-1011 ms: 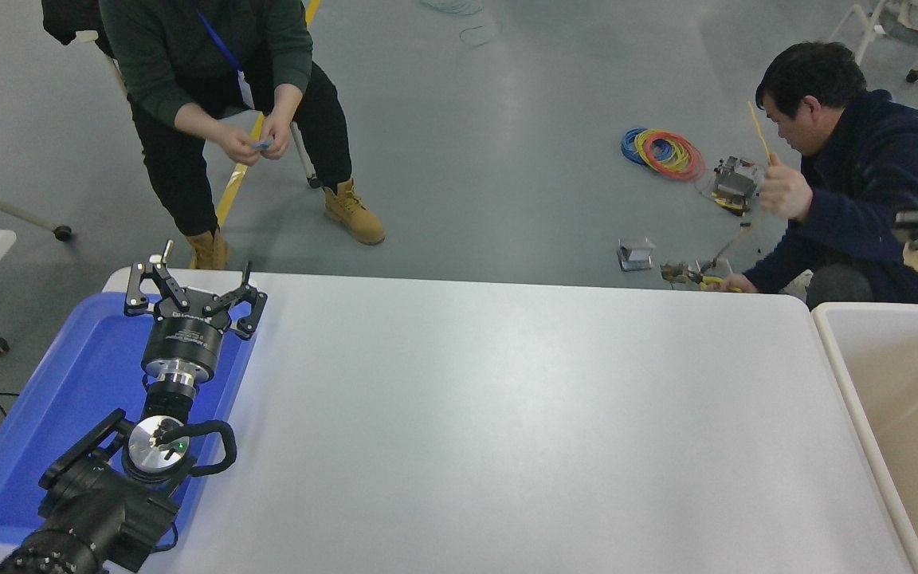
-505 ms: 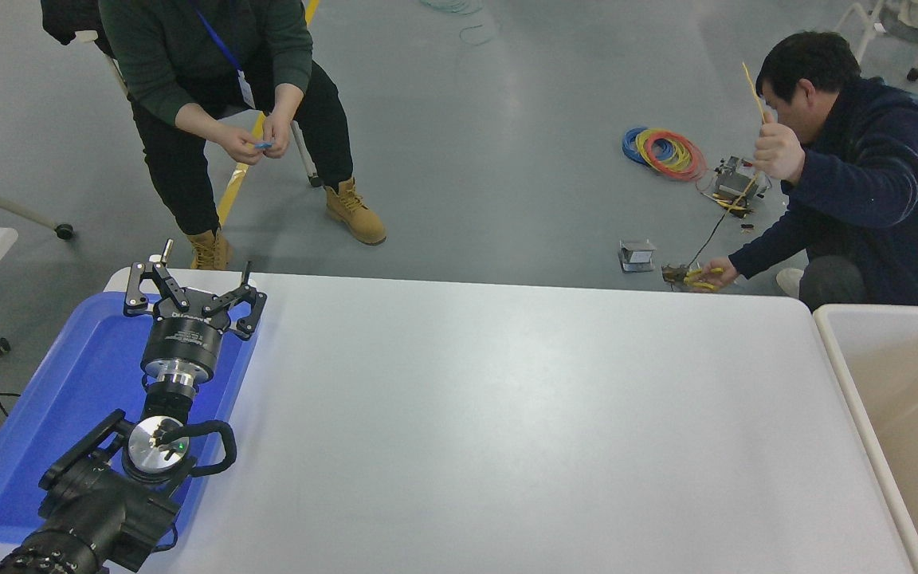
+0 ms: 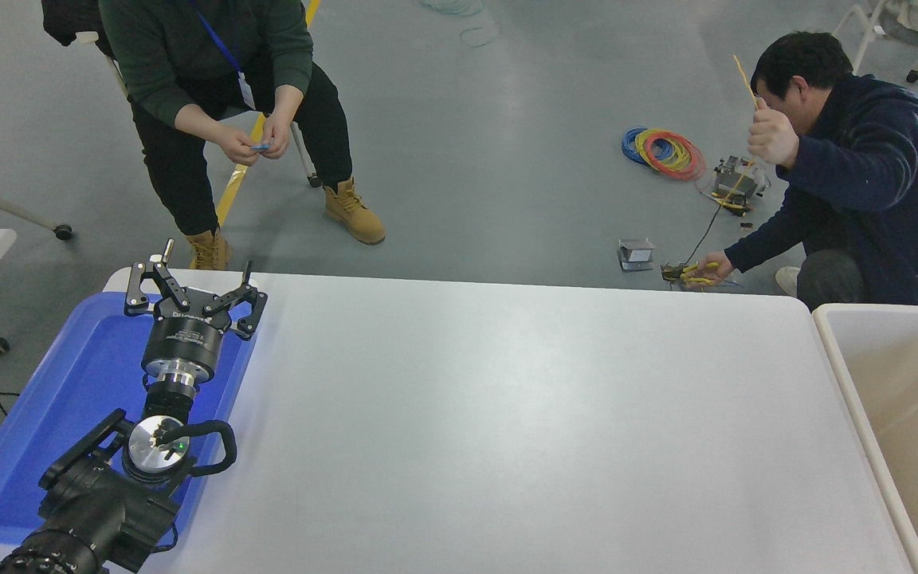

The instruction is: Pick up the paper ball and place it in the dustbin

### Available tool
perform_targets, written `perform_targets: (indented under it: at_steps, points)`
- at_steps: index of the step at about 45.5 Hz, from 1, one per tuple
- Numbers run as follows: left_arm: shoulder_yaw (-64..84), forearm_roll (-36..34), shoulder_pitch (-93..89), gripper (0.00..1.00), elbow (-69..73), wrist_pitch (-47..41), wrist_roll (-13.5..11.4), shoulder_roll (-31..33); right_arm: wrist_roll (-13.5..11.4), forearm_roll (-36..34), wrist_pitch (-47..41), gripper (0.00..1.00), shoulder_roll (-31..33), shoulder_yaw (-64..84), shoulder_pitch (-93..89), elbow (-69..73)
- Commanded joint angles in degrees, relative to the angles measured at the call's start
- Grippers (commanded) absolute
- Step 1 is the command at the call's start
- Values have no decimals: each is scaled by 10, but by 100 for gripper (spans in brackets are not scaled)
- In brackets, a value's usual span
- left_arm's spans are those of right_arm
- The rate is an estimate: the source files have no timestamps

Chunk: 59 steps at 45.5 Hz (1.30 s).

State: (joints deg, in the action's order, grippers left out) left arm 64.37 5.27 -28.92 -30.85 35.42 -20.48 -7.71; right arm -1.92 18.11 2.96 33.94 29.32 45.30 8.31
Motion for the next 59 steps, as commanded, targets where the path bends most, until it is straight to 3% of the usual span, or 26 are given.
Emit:
perform_targets:
  at_steps: [1,55,56,59]
  points:
    - [0,0,0,100,0,0,0,1,1,-29,45,0,-27,-36,-59,-24]
    - [1,0,0,100,0,0,0,1,2,-31,59,0,-77,-63,-119,-22]
    - [0,0,0,100,0,0,0,1,2,-31,60,1,-77,-63,-118,-23]
    - [0,0,0,100,0,0,0,0,2,-31,64,39,-77,-63,-116,-23]
